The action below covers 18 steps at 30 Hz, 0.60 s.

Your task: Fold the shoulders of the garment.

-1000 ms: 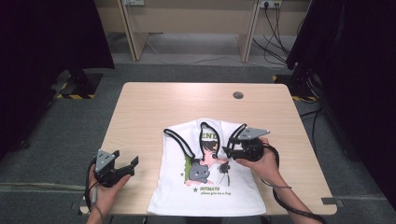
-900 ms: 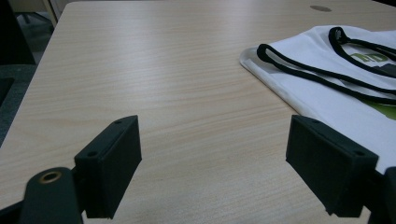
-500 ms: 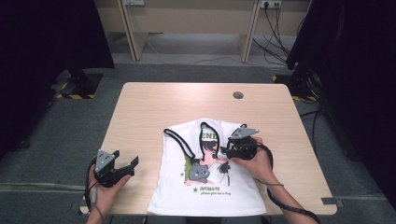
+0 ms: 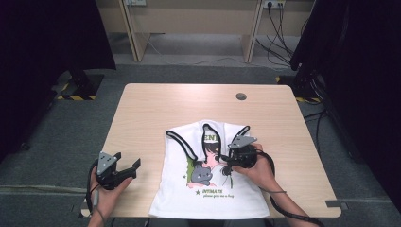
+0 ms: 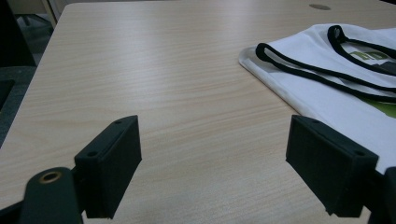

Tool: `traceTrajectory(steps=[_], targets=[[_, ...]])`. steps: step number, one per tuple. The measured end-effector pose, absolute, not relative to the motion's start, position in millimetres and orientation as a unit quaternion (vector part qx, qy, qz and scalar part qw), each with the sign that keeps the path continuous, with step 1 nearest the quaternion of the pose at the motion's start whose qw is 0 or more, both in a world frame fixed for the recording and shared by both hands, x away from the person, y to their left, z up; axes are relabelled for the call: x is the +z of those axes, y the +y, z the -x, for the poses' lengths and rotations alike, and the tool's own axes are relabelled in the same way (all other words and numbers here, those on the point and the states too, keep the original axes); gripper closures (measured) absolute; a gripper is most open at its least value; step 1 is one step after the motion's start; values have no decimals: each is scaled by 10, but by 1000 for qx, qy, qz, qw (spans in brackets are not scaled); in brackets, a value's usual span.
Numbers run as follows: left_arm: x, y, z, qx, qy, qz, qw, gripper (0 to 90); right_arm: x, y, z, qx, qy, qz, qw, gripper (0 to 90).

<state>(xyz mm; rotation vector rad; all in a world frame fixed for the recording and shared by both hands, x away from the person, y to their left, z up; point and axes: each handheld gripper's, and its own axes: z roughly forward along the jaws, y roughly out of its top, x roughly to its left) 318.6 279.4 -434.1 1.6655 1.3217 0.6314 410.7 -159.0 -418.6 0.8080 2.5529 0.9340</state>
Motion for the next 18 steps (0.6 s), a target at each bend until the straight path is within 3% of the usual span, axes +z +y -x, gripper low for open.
traceTrajectory(steps=[16,18], targets=[[-4341,2793,-3184,256,533,-672,445,172,-4213,-1635,-4141,335,879,-309,140,377],[-4341,2794,-3184,256,533,-672,446,171,-4211,-1636,-4144,334,879,-312,138,329]])
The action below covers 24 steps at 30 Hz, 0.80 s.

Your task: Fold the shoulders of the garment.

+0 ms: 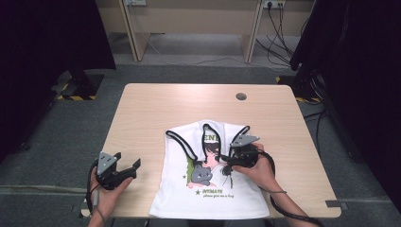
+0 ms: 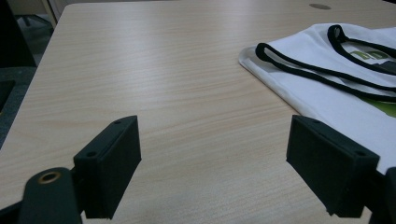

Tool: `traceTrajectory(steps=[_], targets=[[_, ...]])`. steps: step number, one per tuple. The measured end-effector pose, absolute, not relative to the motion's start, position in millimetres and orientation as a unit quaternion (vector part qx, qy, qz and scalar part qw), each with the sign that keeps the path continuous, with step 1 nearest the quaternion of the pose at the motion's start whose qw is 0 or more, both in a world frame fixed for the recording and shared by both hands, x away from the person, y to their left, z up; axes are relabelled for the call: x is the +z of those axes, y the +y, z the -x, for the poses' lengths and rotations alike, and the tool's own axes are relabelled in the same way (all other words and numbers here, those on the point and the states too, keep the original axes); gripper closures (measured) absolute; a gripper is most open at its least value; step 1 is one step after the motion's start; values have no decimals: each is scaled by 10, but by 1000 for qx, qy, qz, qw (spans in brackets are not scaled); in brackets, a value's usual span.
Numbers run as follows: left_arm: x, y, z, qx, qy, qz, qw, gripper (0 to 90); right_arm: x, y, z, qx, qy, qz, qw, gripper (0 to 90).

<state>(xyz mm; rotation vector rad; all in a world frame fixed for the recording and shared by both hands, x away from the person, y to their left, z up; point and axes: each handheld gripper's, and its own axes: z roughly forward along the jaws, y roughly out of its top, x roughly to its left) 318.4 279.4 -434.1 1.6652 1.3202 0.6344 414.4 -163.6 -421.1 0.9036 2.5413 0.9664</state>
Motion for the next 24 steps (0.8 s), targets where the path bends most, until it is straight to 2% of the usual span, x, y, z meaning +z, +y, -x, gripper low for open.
traceTrajectory(steps=[5,11,24], targets=[[-4341,2793,-3185,256,533,-672,445,171,-4174,-1685,-4167,337,871,-334,127,203],[-4340,2792,-3183,257,533,-672,445,164,-4086,-1892,-4196,353,854,-366,108,114],[-4164,2679,-3317,265,517,-673,458,134,-3872,-2650,-4185,381,809,-430,125,61]])
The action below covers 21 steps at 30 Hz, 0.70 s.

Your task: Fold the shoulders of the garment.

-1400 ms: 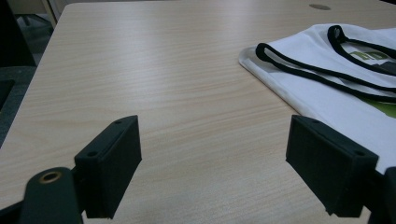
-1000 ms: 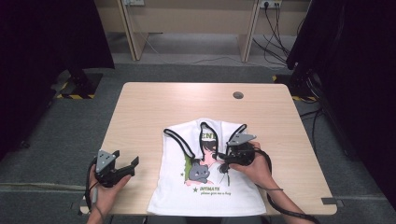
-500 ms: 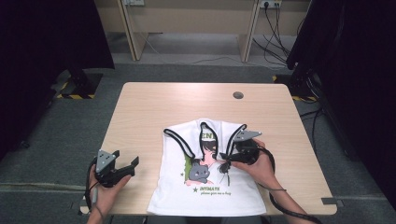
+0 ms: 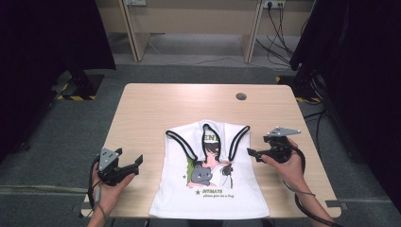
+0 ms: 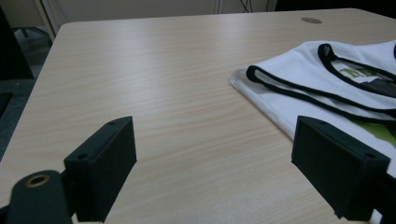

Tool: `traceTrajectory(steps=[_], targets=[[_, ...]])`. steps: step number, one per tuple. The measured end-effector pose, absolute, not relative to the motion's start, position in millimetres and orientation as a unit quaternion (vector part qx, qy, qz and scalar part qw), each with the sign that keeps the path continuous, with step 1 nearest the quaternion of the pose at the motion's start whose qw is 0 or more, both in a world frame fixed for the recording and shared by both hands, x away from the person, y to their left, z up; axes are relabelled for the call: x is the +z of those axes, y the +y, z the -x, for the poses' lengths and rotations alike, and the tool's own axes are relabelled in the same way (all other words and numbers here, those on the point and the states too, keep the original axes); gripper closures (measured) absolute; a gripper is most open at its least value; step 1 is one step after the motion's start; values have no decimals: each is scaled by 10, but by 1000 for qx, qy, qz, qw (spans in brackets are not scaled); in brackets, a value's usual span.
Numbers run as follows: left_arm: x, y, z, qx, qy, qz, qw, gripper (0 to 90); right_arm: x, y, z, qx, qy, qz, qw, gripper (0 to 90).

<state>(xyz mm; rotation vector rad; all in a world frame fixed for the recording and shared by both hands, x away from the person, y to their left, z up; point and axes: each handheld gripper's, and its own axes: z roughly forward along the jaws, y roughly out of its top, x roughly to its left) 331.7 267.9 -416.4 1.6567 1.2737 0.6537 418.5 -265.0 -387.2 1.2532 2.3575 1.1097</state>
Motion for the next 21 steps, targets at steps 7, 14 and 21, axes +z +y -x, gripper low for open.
traceTrajectory(steps=[7,14,21], targets=[[-4054,2554,-3457,267,508,-670,471,134,-3797,-2879,-4142,391,794,-445,136,61],[-4068,2528,-3529,270,514,-665,469,134,-3784,-3009,-4089,398,784,-454,144,61],[-4138,2595,-3556,272,526,-661,461,134,-3818,-3133,-4054,405,771,-468,150,61]])
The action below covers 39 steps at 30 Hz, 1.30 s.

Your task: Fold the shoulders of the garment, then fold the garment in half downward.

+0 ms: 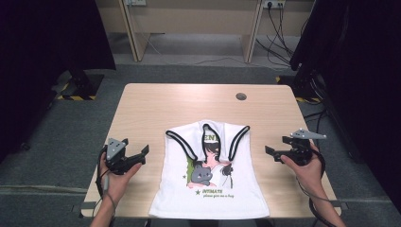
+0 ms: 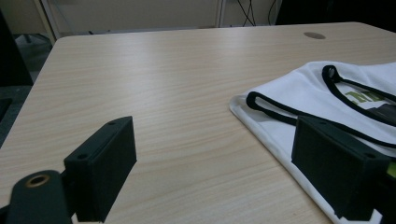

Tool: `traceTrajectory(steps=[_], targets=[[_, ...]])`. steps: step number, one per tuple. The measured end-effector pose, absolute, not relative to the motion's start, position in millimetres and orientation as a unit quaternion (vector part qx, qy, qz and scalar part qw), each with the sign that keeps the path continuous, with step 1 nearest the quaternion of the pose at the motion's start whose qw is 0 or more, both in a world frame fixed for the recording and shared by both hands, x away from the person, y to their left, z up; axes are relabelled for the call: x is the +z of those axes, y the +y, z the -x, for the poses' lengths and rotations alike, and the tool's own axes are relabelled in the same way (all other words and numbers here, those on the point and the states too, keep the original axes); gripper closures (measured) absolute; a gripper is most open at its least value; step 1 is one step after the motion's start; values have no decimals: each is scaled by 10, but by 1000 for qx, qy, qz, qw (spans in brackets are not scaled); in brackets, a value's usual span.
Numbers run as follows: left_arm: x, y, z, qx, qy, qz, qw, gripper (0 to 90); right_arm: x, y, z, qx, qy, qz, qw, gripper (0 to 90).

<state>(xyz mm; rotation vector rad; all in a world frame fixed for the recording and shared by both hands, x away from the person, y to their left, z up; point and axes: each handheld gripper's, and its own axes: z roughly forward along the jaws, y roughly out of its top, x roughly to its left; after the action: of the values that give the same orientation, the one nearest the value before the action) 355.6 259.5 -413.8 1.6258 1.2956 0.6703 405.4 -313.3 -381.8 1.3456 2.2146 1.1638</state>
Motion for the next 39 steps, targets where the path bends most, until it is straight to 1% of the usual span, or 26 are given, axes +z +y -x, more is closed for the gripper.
traceTrajectory(steps=[8,12,30,36,38,39], targets=[[-4130,2768,-3557,283,543,-644,458,133,-3719,-3298,-4002,413,757,-477,171,60],[-4142,2786,-3549,285,545,-642,457,133,-3727,-3357,-3985,414,752,-483,172,60],[-4157,2780,-3556,285,544,-646,453,133,-3746,-3325,-3983,409,756,-481,170,55],[-4117,2742,-3668,277,541,-651,455,139,-3731,-3295,-4079,401,762,-480,169,63],[-4104,2721,-3711,274,539,-653,457,150,-3726,-3269,-4140,397,764,-480,167,82],[-4075,2664,-3818,271,534,-658,457,157,-3723,-3249,-4178,395,764,-481,166,90]])
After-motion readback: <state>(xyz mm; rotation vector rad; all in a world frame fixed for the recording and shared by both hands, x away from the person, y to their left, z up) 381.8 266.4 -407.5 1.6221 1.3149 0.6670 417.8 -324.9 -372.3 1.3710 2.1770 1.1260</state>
